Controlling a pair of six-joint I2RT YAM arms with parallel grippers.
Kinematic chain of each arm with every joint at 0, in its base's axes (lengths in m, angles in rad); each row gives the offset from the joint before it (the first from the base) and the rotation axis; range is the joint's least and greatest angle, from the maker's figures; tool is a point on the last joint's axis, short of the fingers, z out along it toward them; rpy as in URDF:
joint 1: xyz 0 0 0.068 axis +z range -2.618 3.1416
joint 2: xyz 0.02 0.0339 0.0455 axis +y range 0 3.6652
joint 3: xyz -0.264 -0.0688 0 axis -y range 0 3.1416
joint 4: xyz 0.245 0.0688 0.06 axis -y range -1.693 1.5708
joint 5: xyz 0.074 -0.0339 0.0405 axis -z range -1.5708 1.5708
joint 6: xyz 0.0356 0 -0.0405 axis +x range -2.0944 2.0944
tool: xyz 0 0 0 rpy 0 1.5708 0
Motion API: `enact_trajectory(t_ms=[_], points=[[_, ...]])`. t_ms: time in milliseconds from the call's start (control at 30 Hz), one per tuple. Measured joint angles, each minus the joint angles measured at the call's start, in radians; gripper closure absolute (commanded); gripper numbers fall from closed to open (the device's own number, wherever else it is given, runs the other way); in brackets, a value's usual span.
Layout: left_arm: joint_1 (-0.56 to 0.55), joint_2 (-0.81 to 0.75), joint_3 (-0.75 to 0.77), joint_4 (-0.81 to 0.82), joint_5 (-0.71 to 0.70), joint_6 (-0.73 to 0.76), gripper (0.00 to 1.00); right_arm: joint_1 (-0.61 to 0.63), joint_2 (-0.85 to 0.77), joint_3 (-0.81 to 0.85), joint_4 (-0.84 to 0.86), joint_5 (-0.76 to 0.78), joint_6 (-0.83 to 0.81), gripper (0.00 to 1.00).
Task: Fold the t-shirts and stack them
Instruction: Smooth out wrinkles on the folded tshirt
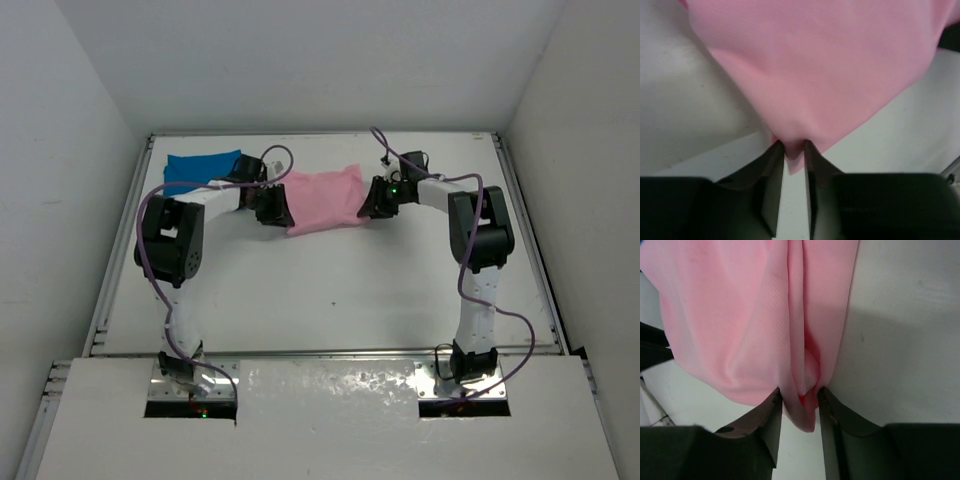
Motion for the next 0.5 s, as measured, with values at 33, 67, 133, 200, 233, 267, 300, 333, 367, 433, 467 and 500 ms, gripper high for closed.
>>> enact_trajectory(t_ms=[33, 67, 133, 200, 233, 267, 300, 333, 367, 433, 467, 500], points=[[-0.001, 0.000, -0.002, 0.010, 0.008, -0.008, 0.88, 0.003, -0.002, -0.007, 0.000, 0.001, 0.003, 0.74], [-0.002, 0.000, -0.006, 0.022, 0.016, -0.015, 0.94, 0.005, -0.006, -0.017, 0.000, 0.002, 0.004, 0.77], [-0.002, 0.001, -0.013, 0.043, 0.031, -0.032, 1.00, 0.012, -0.019, -0.040, -0.002, 0.003, 0.005, 0.89], [-0.006, 0.001, -0.022, 0.059, 0.040, -0.045, 1.00, 0.018, -0.041, -0.067, -0.001, 0.007, 0.008, 0.98], [-0.006, 0.001, -0.028, 0.067, 0.043, -0.049, 1.00, 0.020, -0.057, -0.086, 0.001, 0.010, 0.008, 0.99], [-0.006, 0.001, -0.036, 0.073, 0.045, -0.052, 1.00, 0.023, -0.075, -0.106, 0.001, 0.012, 0.010, 0.99], [-0.006, -0.001, -0.047, 0.078, 0.048, -0.054, 1.00, 0.024, -0.097, -0.129, -0.002, 0.014, 0.011, 0.99], [-0.007, -0.006, -0.062, 0.085, 0.049, -0.055, 1.00, 0.027, -0.118, -0.150, -0.001, 0.016, 0.011, 0.99], [-0.008, -0.016, -0.085, 0.086, 0.050, -0.056, 1.00, 0.030, -0.145, -0.181, 0.007, 0.019, 0.011, 0.99], [-0.014, -0.049, -0.140, 0.087, 0.055, -0.060, 1.00, 0.038, -0.205, -0.254, 0.019, 0.027, 0.010, 1.00], [-0.018, -0.075, -0.172, 0.083, 0.055, -0.063, 1.00, 0.045, -0.242, -0.303, 0.022, 0.032, 0.010, 1.00], [-0.024, -0.109, -0.216, 0.085, 0.058, -0.066, 1.00, 0.056, -0.288, -0.365, 0.023, 0.036, 0.010, 1.00]])
